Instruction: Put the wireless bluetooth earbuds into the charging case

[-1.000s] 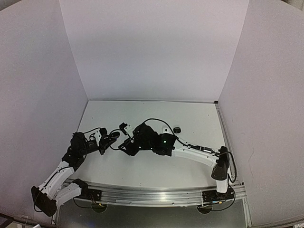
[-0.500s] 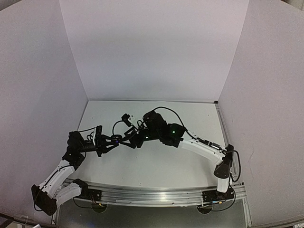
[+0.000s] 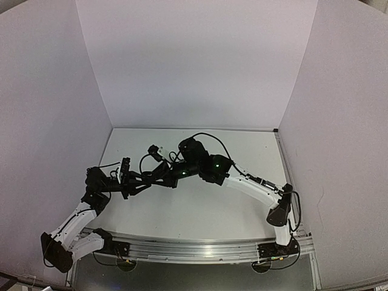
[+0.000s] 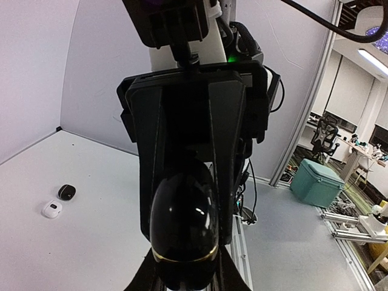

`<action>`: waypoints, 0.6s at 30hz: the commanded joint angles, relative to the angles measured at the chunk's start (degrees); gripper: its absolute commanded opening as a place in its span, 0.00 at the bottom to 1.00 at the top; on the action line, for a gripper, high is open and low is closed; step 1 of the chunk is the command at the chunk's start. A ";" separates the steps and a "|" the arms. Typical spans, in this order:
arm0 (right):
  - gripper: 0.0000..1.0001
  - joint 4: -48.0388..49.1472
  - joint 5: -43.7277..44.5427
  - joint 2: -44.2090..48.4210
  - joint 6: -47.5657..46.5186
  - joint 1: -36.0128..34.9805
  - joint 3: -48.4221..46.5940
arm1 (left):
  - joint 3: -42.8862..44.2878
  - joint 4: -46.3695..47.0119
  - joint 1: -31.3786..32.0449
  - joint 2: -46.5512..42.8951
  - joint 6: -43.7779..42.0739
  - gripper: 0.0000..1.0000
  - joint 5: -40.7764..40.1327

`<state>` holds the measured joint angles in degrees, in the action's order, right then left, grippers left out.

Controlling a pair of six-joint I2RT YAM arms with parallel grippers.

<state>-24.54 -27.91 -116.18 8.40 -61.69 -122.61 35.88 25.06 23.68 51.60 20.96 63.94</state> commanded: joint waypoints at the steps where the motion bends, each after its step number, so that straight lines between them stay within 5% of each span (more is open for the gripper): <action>1: 0.14 0.26 -1.92 -1.06 0.41 0.15 -2.43 | 2.32 2.04 0.26 -0.35 -1.18 0.00 1.52; 12: 0.00 0.45 -1.97 -0.98 0.82 0.41 -2.47 | 1.97 0.21 0.23 -0.26 -1.33 0.00 0.98; 14: 0.00 0.50 -1.88 -0.59 1.12 0.74 -2.21 | 2.04 -2.72 0.26 -0.55 -3.17 0.17 -0.47; 18: 0.00 0.64 -0.54 0.50 0.46 1.07 -0.84 | 2.29 -10.47 0.25 -1.82 -11.53 0.79 -2.90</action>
<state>-25.17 -28.68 -116.31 8.26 -61.13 -123.00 36.01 21.38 23.82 51.31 17.72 63.44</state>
